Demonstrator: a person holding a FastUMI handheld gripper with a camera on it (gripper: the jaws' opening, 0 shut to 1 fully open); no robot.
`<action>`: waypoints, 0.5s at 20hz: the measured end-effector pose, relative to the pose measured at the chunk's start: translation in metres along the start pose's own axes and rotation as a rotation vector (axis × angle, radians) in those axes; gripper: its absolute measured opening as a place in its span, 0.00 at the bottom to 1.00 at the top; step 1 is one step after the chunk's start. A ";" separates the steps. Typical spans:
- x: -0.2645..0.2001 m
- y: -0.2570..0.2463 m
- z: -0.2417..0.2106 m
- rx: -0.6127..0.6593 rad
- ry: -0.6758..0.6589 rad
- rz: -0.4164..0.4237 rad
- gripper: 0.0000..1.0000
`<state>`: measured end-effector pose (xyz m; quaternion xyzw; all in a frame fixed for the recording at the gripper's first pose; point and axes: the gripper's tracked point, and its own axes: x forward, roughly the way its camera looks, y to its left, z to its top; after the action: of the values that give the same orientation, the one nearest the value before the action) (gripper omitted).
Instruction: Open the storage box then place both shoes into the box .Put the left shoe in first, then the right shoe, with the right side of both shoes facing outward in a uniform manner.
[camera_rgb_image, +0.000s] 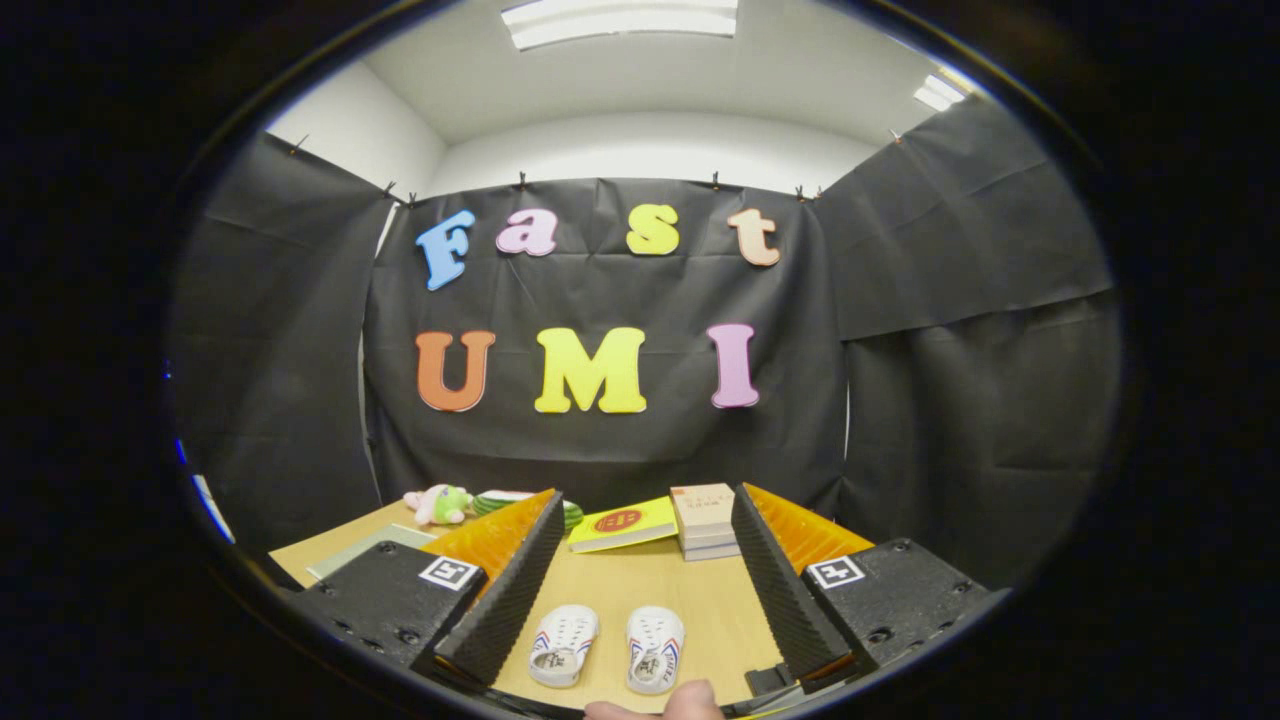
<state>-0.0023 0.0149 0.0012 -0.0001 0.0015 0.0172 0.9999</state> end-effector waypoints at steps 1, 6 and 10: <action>0.000 0.002 -0.003 -0.002 0.009 0.006 1.00; 0.002 0.007 -0.009 0.015 0.040 0.037 1.00; 0.000 0.011 -0.006 0.008 0.034 0.050 1.00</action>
<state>-0.0025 0.0261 -0.0050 0.0037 0.0185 0.0421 0.9989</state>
